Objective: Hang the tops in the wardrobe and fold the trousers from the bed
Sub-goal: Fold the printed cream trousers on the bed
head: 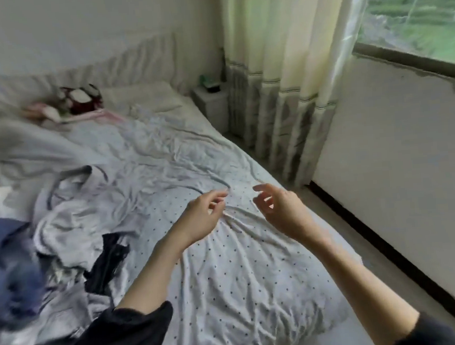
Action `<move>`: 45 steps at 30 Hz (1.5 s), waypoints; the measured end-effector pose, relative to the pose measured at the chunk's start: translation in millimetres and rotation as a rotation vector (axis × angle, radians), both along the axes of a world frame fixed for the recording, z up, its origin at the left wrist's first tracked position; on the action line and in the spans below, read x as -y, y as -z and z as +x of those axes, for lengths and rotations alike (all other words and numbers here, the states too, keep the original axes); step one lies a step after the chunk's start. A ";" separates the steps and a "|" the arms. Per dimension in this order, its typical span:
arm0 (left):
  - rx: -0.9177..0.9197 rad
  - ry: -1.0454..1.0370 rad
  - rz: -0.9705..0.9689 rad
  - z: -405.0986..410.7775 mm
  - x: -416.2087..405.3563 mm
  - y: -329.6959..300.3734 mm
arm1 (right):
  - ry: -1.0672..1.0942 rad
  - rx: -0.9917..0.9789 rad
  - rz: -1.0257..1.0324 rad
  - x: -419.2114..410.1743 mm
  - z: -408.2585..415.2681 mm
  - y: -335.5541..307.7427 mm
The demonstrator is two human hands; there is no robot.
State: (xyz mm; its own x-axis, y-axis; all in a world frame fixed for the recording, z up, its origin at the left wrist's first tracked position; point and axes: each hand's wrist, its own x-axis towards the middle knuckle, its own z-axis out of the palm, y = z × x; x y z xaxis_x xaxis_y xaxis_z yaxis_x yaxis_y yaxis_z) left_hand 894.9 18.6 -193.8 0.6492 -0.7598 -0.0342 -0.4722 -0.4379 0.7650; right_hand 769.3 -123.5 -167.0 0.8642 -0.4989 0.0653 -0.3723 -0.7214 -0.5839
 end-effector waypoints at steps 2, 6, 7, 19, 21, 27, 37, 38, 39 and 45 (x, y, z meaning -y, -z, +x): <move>-0.031 -0.141 0.025 22.6 -33.1 12.1 | -0.156 -0.034 0.004 -16.8 41.5 12.6; -0.100 -0.408 0.049 50.3 -95.4 36.8 | -0.447 -0.135 0.013 -54.7 105.1 39.4; -0.119 -0.449 0.060 51.9 -105.7 41.5 | -0.480 -0.155 0.016 -61.0 112.9 45.9; -0.344 -0.818 0.117 123.5 -250.0 124.3 | -0.741 -0.363 0.136 -177.5 259.4 115.2; -0.356 -0.851 0.139 152.2 -267.6 141.8 | -0.731 -0.398 0.133 -197.8 287.2 131.8; -0.326 -0.944 0.195 248.0 -319.7 185.8 | -0.736 -0.531 0.084 -251.8 381.6 182.6; 0.097 -0.994 0.550 358.3 -322.9 225.7 | -0.692 -0.504 0.085 -304.6 485.8 235.0; 0.090 -1.003 0.599 363.6 -320.5 228.0 | -0.670 -0.500 0.111 -309.8 494.4 236.1; 0.088 -1.013 0.623 367.2 -318.5 229.7 | -0.613 -0.494 0.176 -314.2 503.4 236.6; 0.161 -0.858 0.177 344.1 -310.0 232.3 | 0.018 -0.652 1.129 -318.2 538.2 233.0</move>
